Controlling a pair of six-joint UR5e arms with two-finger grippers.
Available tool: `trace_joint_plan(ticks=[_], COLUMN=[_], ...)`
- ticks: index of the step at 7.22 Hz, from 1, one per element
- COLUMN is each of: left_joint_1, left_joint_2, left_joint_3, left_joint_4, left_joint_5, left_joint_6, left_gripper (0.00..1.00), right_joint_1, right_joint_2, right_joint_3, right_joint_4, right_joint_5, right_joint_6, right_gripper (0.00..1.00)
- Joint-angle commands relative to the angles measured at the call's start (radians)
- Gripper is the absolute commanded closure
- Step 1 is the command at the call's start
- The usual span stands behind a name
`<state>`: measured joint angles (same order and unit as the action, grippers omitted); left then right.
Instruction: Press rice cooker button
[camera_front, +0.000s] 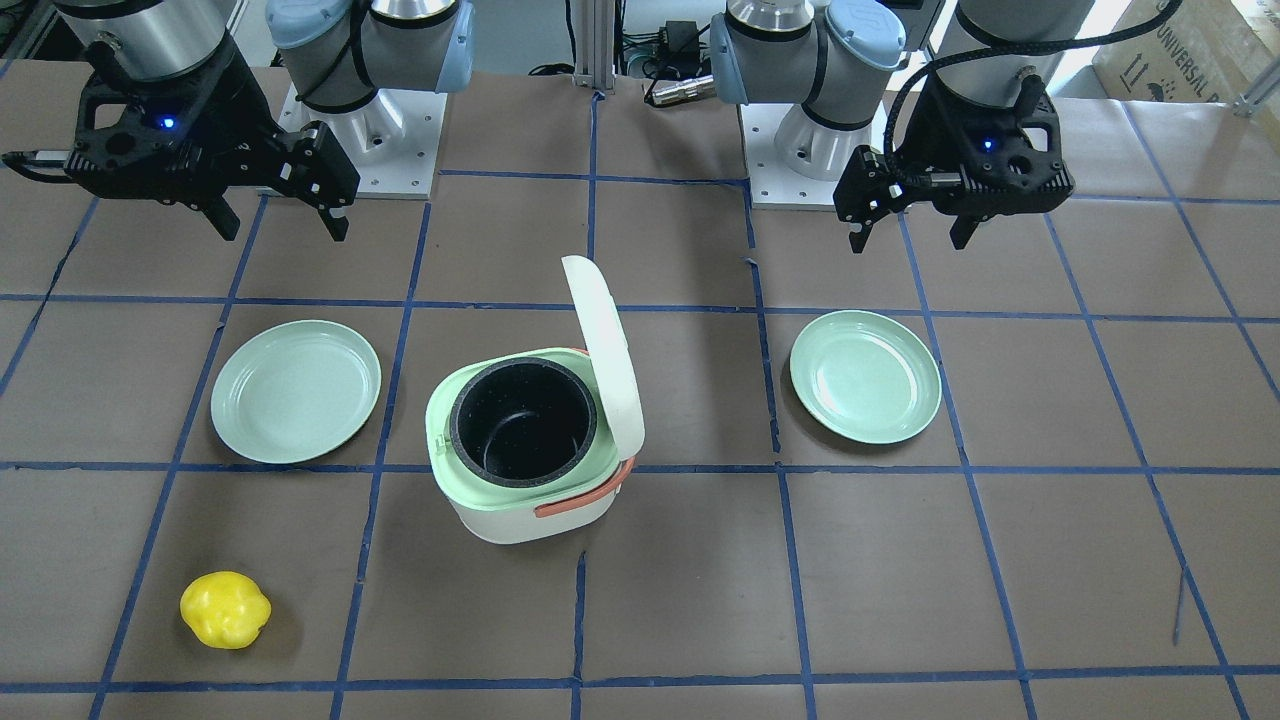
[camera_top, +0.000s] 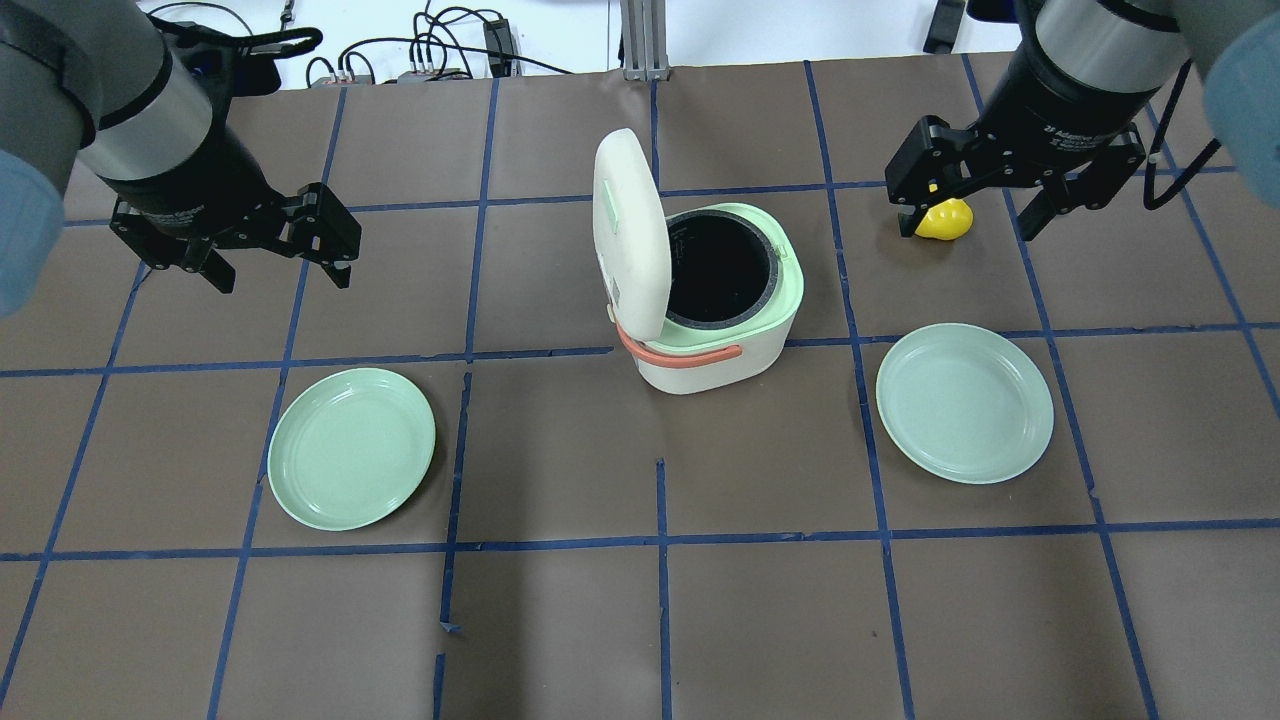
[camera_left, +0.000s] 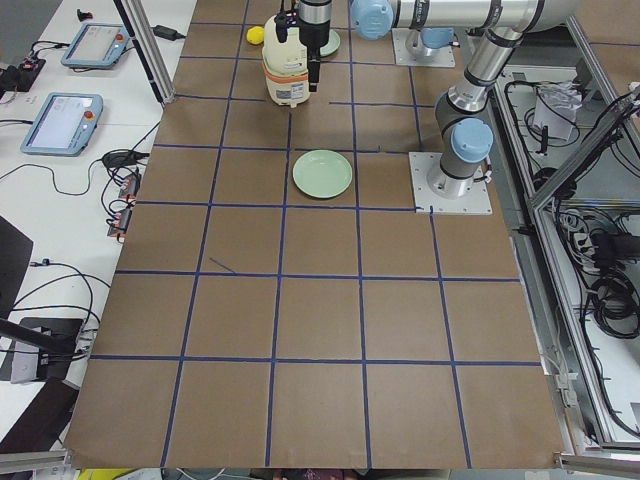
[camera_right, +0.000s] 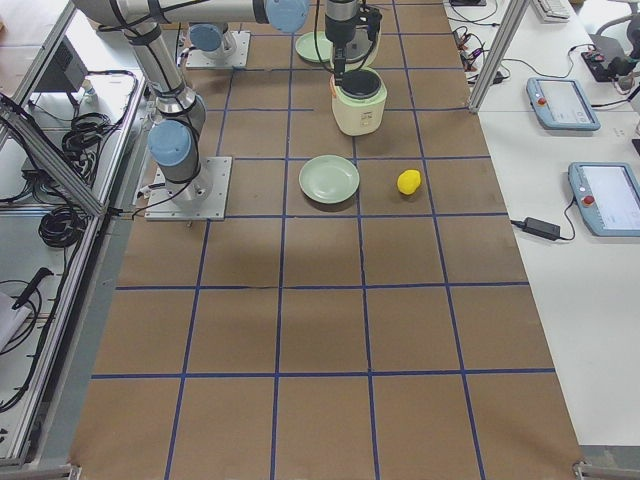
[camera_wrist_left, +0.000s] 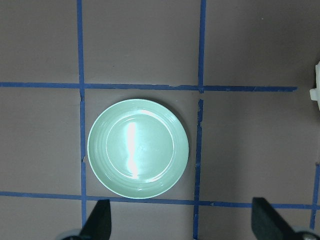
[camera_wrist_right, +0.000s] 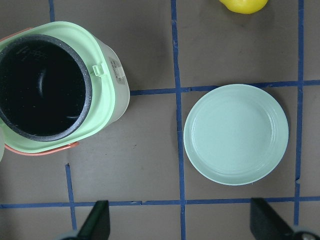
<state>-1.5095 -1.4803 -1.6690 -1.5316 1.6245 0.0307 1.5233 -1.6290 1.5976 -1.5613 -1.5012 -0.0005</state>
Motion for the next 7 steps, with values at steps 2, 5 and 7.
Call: trace_joint_plan(ticks=[2, 5, 7], left_joint_1=[0.000, 0.000, 0.000], left_joint_2=[0.000, 0.000, 0.000], left_joint_3=[0.000, 0.000, 0.000], left_joint_4=[-0.001, -0.001, 0.001], left_joint_5=[0.000, 0.000, 0.000], left_joint_6=[0.000, 0.000, 0.000], left_gripper=[0.00, 0.00, 0.00], right_joint_1=[0.000, 0.000, 0.000], right_joint_2=[0.000, 0.001, 0.001], right_joint_3=[0.001, -0.002, -0.001], right_joint_4=[0.001, -0.003, -0.005], right_joint_5=[-0.002, -0.013, -0.013], right_joint_6=[-0.001, 0.000, 0.000], right_gripper=[0.00, 0.00, 0.00])
